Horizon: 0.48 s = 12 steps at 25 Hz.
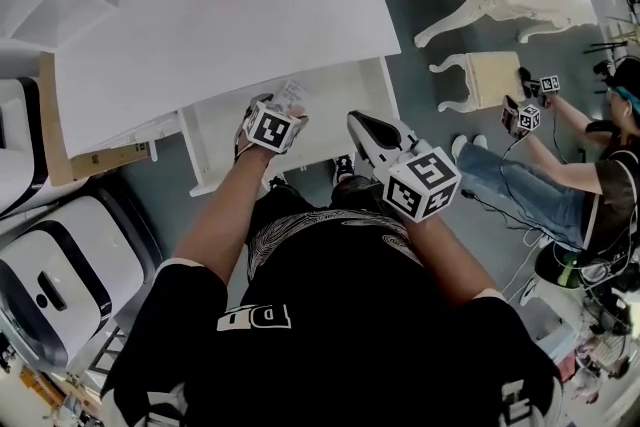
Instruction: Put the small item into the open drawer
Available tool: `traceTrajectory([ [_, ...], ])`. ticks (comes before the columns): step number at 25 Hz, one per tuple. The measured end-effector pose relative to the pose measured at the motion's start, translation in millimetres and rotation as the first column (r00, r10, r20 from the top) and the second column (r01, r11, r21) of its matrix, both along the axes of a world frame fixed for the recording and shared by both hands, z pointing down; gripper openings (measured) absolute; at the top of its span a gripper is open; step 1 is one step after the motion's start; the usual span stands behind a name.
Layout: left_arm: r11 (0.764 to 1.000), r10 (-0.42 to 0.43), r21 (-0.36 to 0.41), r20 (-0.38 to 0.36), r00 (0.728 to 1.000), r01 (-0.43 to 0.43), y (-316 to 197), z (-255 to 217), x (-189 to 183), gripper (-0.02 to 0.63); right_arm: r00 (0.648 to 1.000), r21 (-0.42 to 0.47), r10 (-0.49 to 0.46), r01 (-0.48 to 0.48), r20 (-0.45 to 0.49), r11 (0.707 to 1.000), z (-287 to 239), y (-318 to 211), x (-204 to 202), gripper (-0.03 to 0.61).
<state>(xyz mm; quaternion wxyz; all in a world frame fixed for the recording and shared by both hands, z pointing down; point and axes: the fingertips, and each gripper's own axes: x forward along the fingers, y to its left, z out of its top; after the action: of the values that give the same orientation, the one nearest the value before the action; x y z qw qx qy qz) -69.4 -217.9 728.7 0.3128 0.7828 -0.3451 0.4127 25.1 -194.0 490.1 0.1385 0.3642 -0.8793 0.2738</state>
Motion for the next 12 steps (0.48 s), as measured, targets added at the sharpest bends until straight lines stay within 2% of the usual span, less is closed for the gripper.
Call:
traceTrajectory([
  [3, 1.000, 0.000, 0.016, -0.037, 0.999, 0.000, 7.6, -21.7, -9.8, 0.417, 1.000, 0.021, 0.003, -0.002, -0.010, 1.000, -2.1, 4.0, -14.3, 0.009],
  [5, 0.999, -0.011, 0.039, -0.049, 0.999, 0.013, 11.1, -37.9, -19.6, 0.382, 1.000, 0.034, 0.004, -0.004, -0.016, 0.999, -4.1, 7.3, -23.8, 0.009],
  [7, 0.997, -0.030, 0.075, -0.067, 0.997, 0.035, 12.3, -55.8, -29.2, 0.224, 1.000, 0.044, 0.009, -0.008, -0.029, 0.999, -6.2, 10.4, -32.2, 0.008],
  [9, 0.993, -0.044, 0.102, -0.094, 0.995, 0.053, 13.8, -72.0, -37.7, 0.190, 0.999, 0.054, 0.012, -0.009, -0.044, 0.998, -7.5, 14.0, -41.0, 0.008],
  [12, 0.988, -0.052, 0.138, -0.129, 0.990, 0.070, 16.6, -98.0, -49.4, 0.103, 0.998, 0.075, 0.031, -0.027, -0.058, 0.997, -10.1, 20.2, -51.4, 0.008],
])
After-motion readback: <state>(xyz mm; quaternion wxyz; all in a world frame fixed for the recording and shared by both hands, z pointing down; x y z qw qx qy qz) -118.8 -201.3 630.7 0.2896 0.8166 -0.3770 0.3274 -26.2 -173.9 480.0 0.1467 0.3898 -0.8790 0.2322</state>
